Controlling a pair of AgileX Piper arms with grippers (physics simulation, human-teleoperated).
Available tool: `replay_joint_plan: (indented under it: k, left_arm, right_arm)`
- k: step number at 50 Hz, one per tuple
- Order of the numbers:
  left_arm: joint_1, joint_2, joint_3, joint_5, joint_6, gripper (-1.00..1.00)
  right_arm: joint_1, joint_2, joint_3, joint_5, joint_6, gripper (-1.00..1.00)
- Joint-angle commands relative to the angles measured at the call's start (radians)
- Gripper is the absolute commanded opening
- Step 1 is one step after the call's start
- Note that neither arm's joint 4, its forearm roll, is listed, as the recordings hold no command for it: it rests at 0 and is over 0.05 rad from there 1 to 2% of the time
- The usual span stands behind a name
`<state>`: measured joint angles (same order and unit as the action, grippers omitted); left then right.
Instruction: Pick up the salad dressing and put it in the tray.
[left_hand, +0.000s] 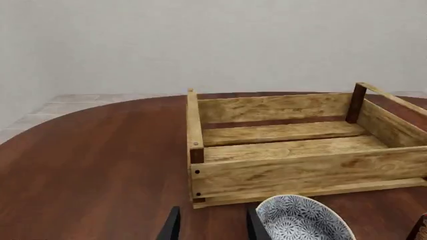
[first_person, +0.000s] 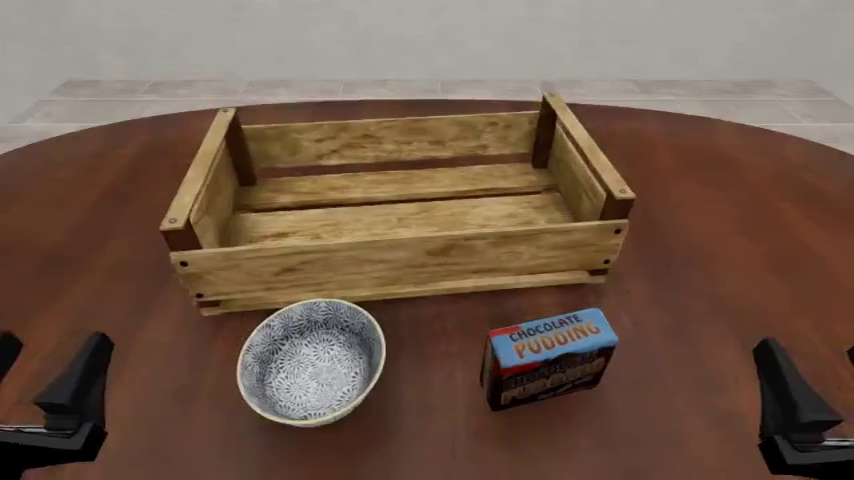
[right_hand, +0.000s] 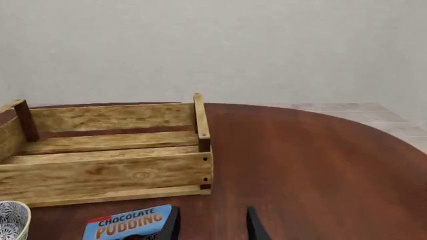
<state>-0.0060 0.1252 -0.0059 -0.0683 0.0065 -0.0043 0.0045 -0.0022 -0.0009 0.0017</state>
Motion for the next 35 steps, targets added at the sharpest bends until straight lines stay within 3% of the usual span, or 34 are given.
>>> replay_joint_plan:
  k: [1,13,26,28,35]
  left_arm:
    - [0.008,-0.124,0.0,0.075,-0.007,1.0]
    - [0.024,-0.125,-0.021,0.092,-0.004,1.0]
    - [0.065,-0.124,-0.077,0.224,0.031,1.0]
    - [0.113,-0.122,-0.083,0.241,0.042,1.0]
    - [0.141,-0.115,-0.146,0.303,0.068,1.0]
  right_arm:
    - [0.005,0.001,-0.006,0.003,-0.008,1.0]
    - [0.002,-0.001,-0.001,0.003,0.001,1.0]
    - [0.004,0.002,-0.002,0.003,0.01,1.0]
    - [0.004,0.003,-0.002,0.002,0.012,1.0]
    - [0.005,0.005,-0.001,0.002,0.014,1.0]
